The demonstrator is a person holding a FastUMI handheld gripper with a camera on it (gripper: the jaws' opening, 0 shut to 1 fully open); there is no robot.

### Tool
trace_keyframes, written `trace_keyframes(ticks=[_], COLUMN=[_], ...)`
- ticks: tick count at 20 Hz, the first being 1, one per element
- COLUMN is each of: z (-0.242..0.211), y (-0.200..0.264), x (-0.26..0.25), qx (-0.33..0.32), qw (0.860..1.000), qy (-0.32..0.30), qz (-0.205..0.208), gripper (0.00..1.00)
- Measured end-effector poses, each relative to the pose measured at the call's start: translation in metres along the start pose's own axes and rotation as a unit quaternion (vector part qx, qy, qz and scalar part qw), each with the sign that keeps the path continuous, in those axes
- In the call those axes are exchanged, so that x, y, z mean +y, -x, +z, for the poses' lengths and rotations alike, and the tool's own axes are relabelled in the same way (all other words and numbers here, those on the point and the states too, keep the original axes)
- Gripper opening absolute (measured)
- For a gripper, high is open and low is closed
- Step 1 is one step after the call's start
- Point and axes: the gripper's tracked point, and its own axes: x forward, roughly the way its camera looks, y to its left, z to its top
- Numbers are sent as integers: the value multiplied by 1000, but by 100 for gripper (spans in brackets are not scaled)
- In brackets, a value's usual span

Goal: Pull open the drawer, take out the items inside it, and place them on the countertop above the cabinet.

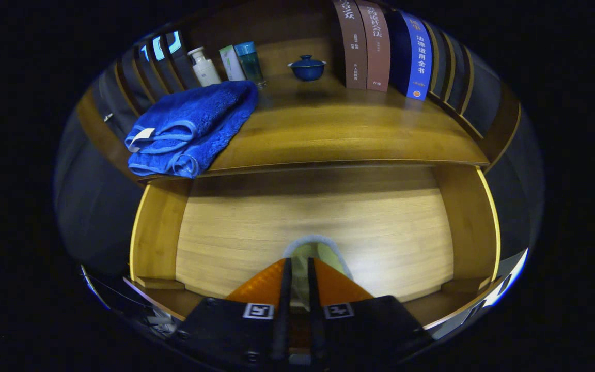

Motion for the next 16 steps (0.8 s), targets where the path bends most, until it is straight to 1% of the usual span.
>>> trace_keyframes(ticks=[3, 5, 10, 14, 16], z=[-9, -14, -23, -35, -30], y=[-2, -6, -23, -38, -37], x=[-6, -12, -11, -18, -20], qx=[25, 46, 76, 104, 99], qw=[999, 998, 994, 990, 991], qy=[22, 46, 78, 93, 86], qz=[-5, -14, -10, -19, -18], gripper=[47, 67, 63, 64, 43])
